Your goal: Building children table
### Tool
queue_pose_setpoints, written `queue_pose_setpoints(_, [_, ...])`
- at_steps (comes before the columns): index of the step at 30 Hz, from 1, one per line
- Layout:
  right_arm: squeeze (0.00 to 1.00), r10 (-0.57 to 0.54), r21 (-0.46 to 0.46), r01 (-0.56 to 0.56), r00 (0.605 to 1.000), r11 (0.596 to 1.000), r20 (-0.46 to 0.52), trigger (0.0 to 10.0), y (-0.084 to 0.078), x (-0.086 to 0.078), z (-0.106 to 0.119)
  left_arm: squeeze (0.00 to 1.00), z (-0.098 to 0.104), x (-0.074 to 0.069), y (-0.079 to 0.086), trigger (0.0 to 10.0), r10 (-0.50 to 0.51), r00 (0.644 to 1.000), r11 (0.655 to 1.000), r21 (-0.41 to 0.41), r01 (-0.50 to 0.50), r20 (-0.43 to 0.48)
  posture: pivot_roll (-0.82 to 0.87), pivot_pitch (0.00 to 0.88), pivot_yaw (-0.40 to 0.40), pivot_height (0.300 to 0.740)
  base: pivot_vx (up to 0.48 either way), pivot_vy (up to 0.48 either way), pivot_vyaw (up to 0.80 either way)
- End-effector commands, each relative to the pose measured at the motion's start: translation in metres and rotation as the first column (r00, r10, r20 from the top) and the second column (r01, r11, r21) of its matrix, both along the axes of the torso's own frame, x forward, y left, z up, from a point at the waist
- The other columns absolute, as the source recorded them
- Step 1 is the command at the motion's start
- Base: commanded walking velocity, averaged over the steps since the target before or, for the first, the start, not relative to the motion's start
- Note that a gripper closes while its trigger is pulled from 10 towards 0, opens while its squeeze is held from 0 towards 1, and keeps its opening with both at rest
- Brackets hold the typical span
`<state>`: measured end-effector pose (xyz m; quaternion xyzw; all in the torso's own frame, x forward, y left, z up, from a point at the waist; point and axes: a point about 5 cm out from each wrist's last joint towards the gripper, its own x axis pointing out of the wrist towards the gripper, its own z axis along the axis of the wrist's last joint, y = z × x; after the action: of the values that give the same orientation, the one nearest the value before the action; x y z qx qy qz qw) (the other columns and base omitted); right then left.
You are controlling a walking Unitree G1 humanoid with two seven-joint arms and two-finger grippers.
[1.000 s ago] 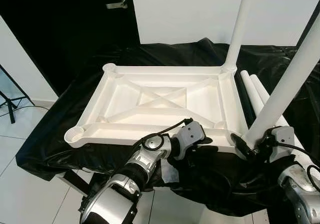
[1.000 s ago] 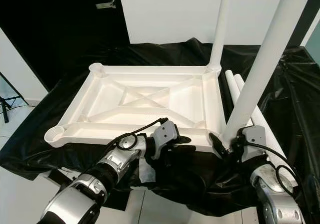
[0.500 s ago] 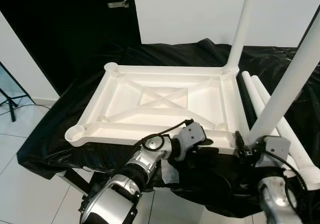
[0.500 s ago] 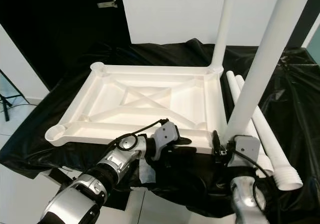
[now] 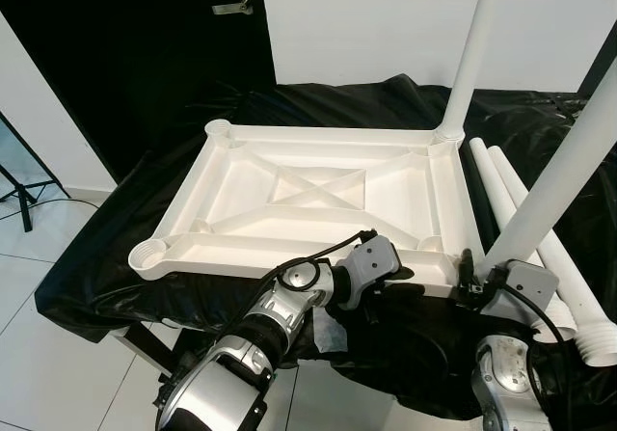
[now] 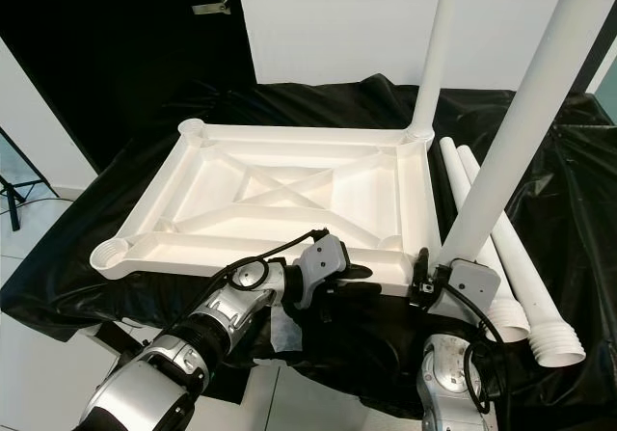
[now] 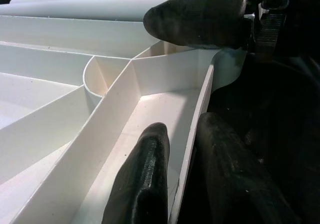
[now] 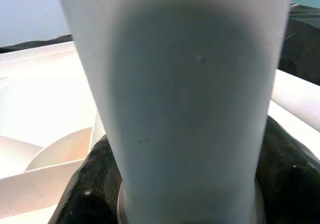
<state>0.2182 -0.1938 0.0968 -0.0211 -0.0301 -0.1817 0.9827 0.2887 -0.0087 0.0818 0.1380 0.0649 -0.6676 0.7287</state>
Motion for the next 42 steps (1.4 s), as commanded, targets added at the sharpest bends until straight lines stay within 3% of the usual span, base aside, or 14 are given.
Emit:
queue_pose_setpoints(1, [0.0, -0.047, -0.002, 0.047, 0.995, 0.999, -0.083, 9.3, -0.011, -0.009, -0.017, 0.0, -0.041, -0.017, 0.023, 10.0, 0.002, 0.987, 0.988, 0.152, 0.022, -0.159, -0.15, 0.0, 0.04, 0.74, 0.0, 0.0, 0.0])
queue_pose_setpoints(4, [0.04, -0.028, -0.014, 0.027, 0.997, 1.0, -0.077, 10.0, -0.006, -0.008, -0.015, 0.0, -0.042, -0.016, 0.024, 10.0, 0.005, 0.987, 0.988, 0.153, 0.02, -0.159, -0.15, 0.0, 0.04, 0.74, 0.0, 0.0, 0.0])
queue_pose_setpoints(5, [1.0, -0.014, 0.0, 0.014, 0.998, 1.0, -0.066, 10.0, -0.003, -0.006, -0.013, 0.0, -0.042, -0.016, 0.025, 10.0, 0.007, 0.987, 0.988, 0.154, 0.018, -0.159, -0.16, 0.0, 0.041, 0.74, 0.0, 0.0, 0.0])
queue_pose_setpoints(13, [0.97, 0.158, 0.011, -0.157, 0.987, 0.987, -0.036, 10.0, 0.01, 0.005, -0.007, 0.0, -0.042, -0.017, 0.022, 10.0, 0.009, 0.987, 0.989, 0.15, 0.016, -0.161, -0.17, 0.0, 0.04, 0.74, 0.0, 0.0, 0.0])
queue_pose_setpoints(14, [0.0, 0.311, -0.012, -0.311, 0.951, 0.95, -0.006, 10.0, 0.017, 0.01, 0.001, 0.0, -0.042, -0.017, 0.02, 10.0, 0.006, 0.987, 0.989, 0.147, 0.018, -0.162, -0.17, 0.0, 0.041, 0.74, 0.0, 0.0, 0.0])
queue_pose_setpoints(16, [0.0, 0.311, -0.012, -0.311, 0.951, 0.95, -0.006, 10.0, 0.017, 0.01, 0.001, 0.0, -0.042, -0.017, 0.02, 10.0, 0.006, 0.987, 0.989, 0.147, 0.018, -0.162, -0.17, 0.0, 0.041, 0.74, 0.0, 0.0, 0.0])
queue_pose_setpoints(17, [0.0, 0.425, -0.051, -0.424, 0.905, 0.904, 0.015, 10.0, 0.021, 0.014, 0.011, 0.0, -0.041, -0.018, 0.019, 10.0, 0.004, 0.987, 0.989, 0.145, 0.02, -0.162, -0.18, 0.0, 0.042, 0.74, 0.0, 0.0, 0.0])
queue_pose_setpoints(18, [0.0, 0.451, -0.058, -0.449, 0.892, 0.891, 0.019, 10.0, 0.021, 0.015, 0.014, 0.0, -0.041, -0.018, 0.019, 10.0, 0.003, 0.987, 0.989, 0.145, 0.021, -0.162, -0.18, 0.0, 0.042, 0.74, 0.0, 0.0, 0.0])
queue_pose_setpoints(27, [0.0, 0.566, -0.042, -0.567, 0.824, 0.823, -0.02, 10.0, 0.006, 0.024, 0.022, 0.0, -0.041, -0.018, 0.019, 10.0, 0.002, 0.987, 0.989, 0.145, 0.022, -0.163, -0.18, 0.0, 0.046, 0.74, 0.0, 0.0, 0.0])
queue_pose_setpoints(28, [0.0, 0.682, -0.012, -0.685, 0.727, 0.729, -0.08, 0.0, 0.0, 0.025, 0.024, 0.0, -0.042, -0.018, 0.019, 10.0, 0.001, 0.986, 0.989, 0.146, 0.024, -0.164, -0.18, 0.0, 0.047, 0.74, 0.0, 0.0, 0.0])
queue_pose_setpoints(29, [0.0, 0.682, -0.012, -0.685, 0.727, 0.729, -0.08, 0.0, 0.0, 0.025, 0.024, 0.0, -0.042, -0.018, 0.019, 10.0, 0.001, 0.986, 0.989, 0.146, 0.024, -0.164, -0.18, 0.0, 0.047, 0.74, 0.0, 0.0, 0.0])
queue_pose_setpoints(32, [0.0, 0.753, 0.025, -0.756, 0.648, 0.654, -0.117, 0.0, 0.001, 0.021, 0.021, 0.0, -0.042, -0.017, 0.02, 10.0, 0.002, 0.987, 0.989, 0.147, 0.023, -0.162, -0.17, 0.0, 0.048, 0.74, 0.0, 0.0, 0.0])
queue_pose_setpoints(35, [0.0, 0.775, 0.041, -0.778, 0.618, 0.627, -0.132, 0.0, 0.003, 0.019, 0.018, 0.0, -0.041, -0.017, 0.02, 10.0, 0.004, 0.987, 0.989, 0.147, 0.02, -0.161, -0.17, 0.0, 0.05, 0.74, 0.0, 0.0, 0.0])
queue_pose_setpoints(42, [0.0, 0.784, 0.068, -0.785, 0.6, 0.615, -0.162, 0.0, 0.006, 0.017, 0.01, 0.0, -0.041, -0.016, 0.022, 10.0, 0.005, 0.987, 0.989, 0.15, 0.019, -0.159, -0.17, 0.0, 0.057, 0.74, 0.0, 0.0, 0.0])
